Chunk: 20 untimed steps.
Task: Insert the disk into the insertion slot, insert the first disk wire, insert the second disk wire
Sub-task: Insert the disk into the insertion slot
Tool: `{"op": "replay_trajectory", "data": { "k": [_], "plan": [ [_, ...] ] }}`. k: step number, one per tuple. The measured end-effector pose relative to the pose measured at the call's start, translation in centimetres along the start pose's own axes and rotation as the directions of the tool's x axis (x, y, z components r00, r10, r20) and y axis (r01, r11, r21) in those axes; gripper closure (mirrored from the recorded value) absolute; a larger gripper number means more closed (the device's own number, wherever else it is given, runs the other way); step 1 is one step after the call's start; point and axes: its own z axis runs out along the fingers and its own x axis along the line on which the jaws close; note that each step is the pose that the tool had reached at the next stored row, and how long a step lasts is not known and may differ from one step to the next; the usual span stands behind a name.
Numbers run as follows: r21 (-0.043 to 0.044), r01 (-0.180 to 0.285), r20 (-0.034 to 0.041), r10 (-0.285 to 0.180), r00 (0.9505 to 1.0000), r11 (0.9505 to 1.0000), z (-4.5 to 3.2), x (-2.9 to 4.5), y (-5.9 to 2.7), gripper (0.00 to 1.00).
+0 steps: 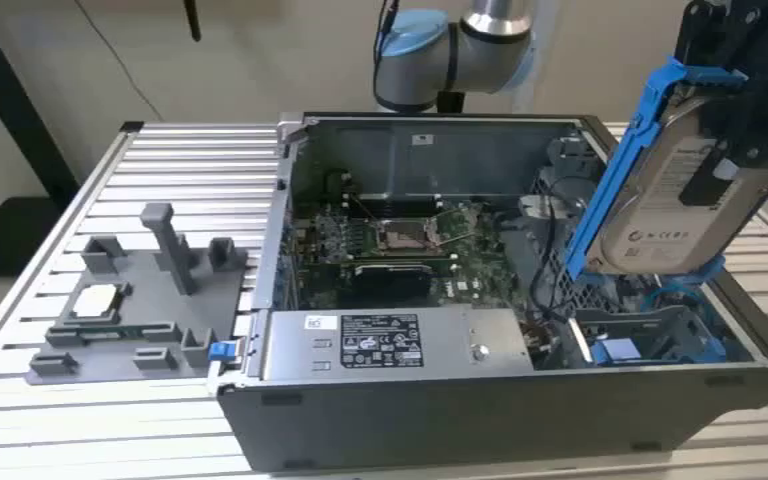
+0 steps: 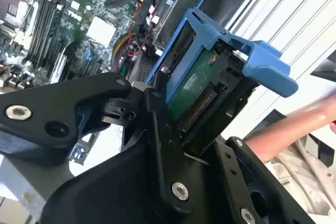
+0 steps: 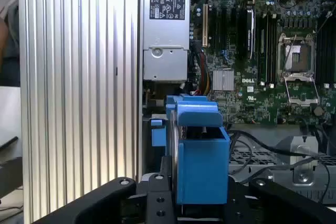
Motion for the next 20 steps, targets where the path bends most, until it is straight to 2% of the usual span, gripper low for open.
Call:
{"op": "replay_trajectory", "data": {
  "k": [13,20],
  "plan": [
    [0.0000,0.000,0.0005,0.000,1.0000,1.0000,0.00,0.00,-0.05,1.00],
    [-0.0001,0.000,0.0004,0.000,1.0000,1.0000,-0.04,-0.01,-1.05,1.00]
  ]
}}
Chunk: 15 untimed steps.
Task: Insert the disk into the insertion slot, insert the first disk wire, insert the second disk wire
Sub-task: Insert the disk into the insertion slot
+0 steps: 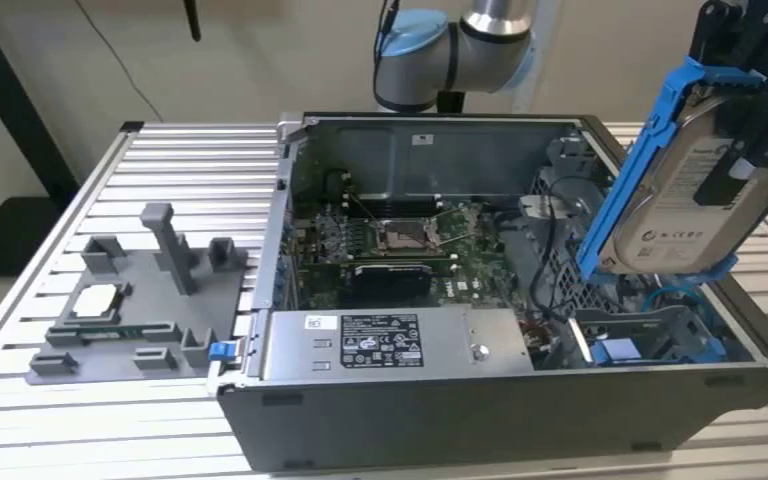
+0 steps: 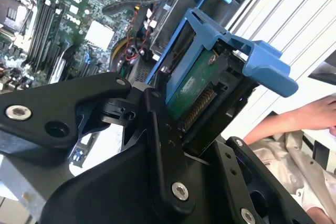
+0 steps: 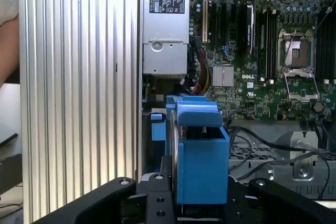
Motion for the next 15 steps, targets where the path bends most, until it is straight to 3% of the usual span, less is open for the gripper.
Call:
{"op": "replay_trajectory", "data": {
  "k": [7,15],
  "plan": [
    [0.0000,0.000,0.0001,0.000,1.0000,1.0000,-0.02,0.06,-0.96,1.00],
    [-0.0001,0.000,0.0007,0.000,1.0000,1.0000,0.08,0.11,-1.01,1.00]
  ]
}}
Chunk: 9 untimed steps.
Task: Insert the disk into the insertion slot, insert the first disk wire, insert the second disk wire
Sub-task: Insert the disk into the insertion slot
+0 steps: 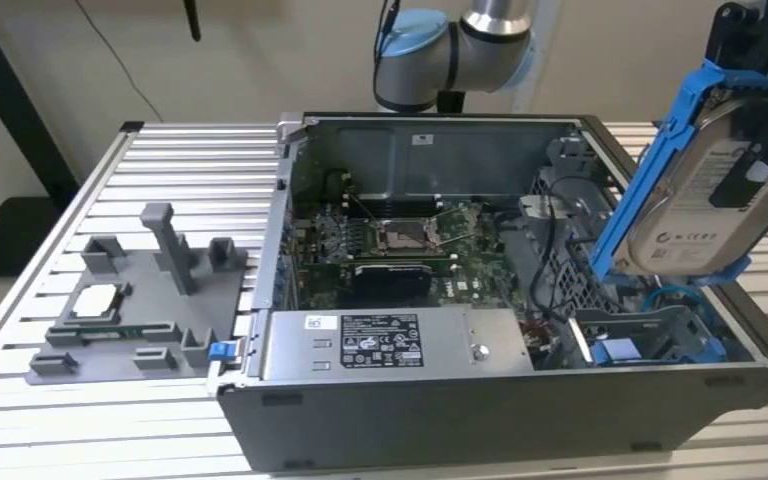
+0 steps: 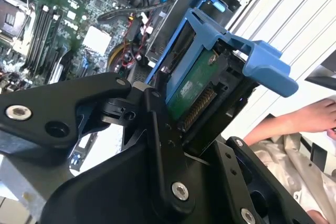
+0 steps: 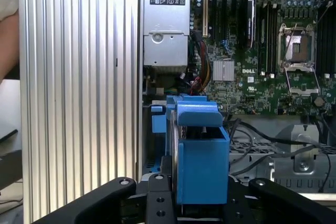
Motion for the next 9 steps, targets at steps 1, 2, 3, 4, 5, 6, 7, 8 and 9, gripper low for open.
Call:
{"op": "replay_trajectory", "data": {
  "k": [1,2,3,4,5,6,7,8,9],
  "plan": [
    [0.0000,0.000,-0.0002,0.000,1.0000,1.0000,0.04,0.00,0.00,1.00],
    [0.0000,0.000,-0.0003,0.000,1.0000,1.0000,0.08,0.01,0.00,1.00],
    [0.0000,0.000,-0.0003,0.000,1.0000,1.0000,0.13,0.01,0.00,1.00],
    [0.0000,0.000,-0.0002,0.000,1.0000,1.0000,0.18,0.02,-0.01,1.00],
    [0.0000,0.000,-0.0002,0.000,1.0000,1.0000,0.23,0.02,-0.01,1.00],
    [0.0000,0.000,-0.0001,0.000,1.0000,1.0000,0.27,0.02,-0.01,1.00],
    [0.0000,0.000,0.0000,0.000,1.0000,1.0000,0.31,0.02,-0.01,1.00],
    [0.0000,0.000,0.0001,0.000,1.0000,1.0000,0.36,0.03,-0.01,1.00],
    [0.0000,0.000,0.0001,0.000,1.0000,1.0000,0.40,0.02,-0.02,1.00]
  ]
}}
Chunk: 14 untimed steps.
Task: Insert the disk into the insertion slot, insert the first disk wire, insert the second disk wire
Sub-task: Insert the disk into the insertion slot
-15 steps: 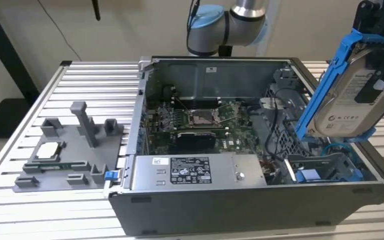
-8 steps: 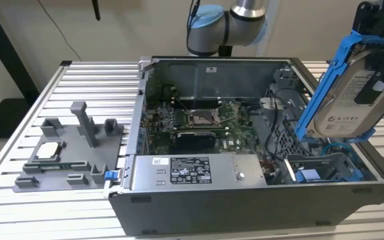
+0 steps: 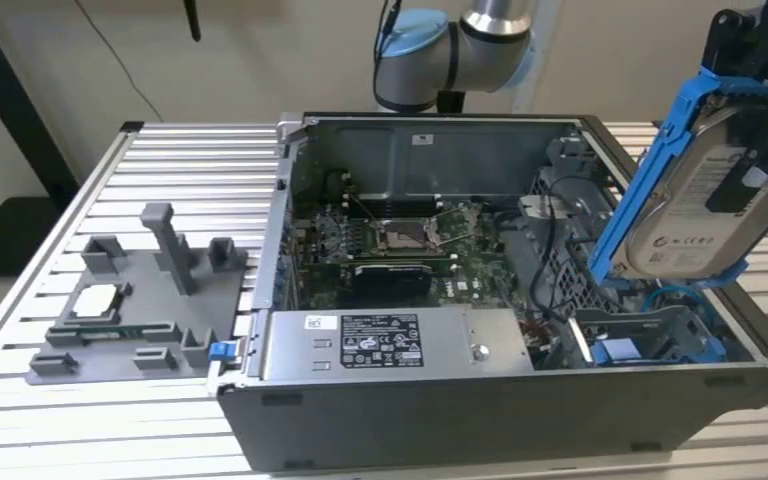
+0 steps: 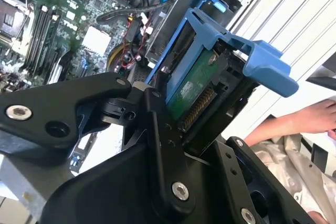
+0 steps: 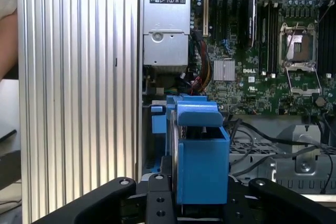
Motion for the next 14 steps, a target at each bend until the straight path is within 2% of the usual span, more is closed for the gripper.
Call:
{"op": "replay_trajectory", "data": {
  "k": [14],
  "plan": [
    [0.0005,0.000,0.0017,0.000,1.0000,1.0000,0.89,0.02,-0.03,1.00]
  ]
}}
